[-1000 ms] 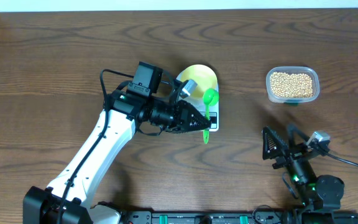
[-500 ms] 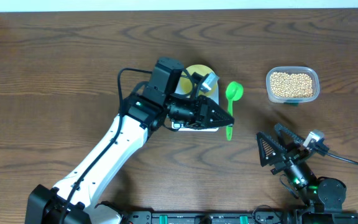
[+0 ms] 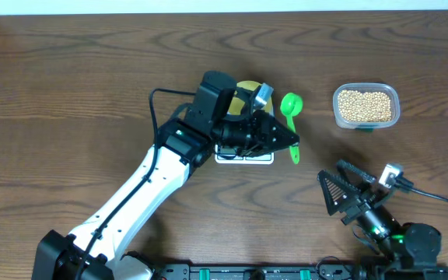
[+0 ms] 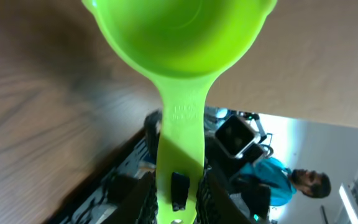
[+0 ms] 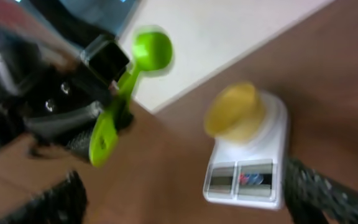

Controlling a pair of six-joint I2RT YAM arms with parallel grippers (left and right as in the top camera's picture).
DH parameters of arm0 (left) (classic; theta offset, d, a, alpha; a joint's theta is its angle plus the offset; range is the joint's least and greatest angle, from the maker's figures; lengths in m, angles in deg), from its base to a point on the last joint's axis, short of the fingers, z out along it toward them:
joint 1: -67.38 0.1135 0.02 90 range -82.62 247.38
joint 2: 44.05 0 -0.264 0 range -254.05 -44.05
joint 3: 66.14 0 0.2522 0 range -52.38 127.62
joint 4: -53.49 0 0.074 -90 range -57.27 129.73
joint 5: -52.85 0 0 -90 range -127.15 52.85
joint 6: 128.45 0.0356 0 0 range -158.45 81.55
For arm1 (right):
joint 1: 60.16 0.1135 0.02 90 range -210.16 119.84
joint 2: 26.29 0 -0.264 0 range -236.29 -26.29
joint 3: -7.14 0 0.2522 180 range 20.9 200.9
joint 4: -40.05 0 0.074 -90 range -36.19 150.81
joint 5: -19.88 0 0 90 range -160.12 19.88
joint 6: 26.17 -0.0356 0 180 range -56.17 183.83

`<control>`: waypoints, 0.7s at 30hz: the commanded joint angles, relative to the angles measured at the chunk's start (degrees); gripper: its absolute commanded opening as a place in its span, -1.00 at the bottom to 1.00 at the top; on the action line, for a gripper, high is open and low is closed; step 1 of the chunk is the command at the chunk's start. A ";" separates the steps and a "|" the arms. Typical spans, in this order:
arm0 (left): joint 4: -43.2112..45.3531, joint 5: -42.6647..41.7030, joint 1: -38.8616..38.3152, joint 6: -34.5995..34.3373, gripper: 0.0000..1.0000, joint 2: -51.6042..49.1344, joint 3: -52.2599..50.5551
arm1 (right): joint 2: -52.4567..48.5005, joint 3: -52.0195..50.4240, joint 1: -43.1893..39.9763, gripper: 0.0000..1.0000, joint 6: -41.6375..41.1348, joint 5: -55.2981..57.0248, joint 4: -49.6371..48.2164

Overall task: Scoop item into bowl and weigh 50g on scale
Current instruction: 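Bring the scoop toward the right gripper, which rises to meet it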

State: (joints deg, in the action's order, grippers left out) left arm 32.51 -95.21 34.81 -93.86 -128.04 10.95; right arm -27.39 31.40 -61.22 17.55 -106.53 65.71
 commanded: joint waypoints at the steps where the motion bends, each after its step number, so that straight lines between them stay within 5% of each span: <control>1: 2.73 2.82 -1.16 -5.99 -0.63 0.57 0.00 | -0.22 7.43 -0.35 0.99 7.69 3.50 6.36; 6: 3.50 10.43 -2.10 -10.25 -0.63 0.52 0.00 | -2.10 14.27 -0.35 0.89 9.75 1.38 11.43; 17: 3.50 14.23 -6.01 -23.67 -0.63 0.52 0.00 | -4.66 16.83 -0.35 0.21 15.10 -0.33 15.04; 21: 3.54 16.50 -8.52 -26.62 -0.63 0.52 0.00 | -4.66 16.81 -0.35 0.17 15.08 -0.39 14.64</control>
State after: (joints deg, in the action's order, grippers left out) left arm 35.72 -81.16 27.79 -116.20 -128.04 10.97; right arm -32.02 47.53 -61.22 31.30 -106.16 80.42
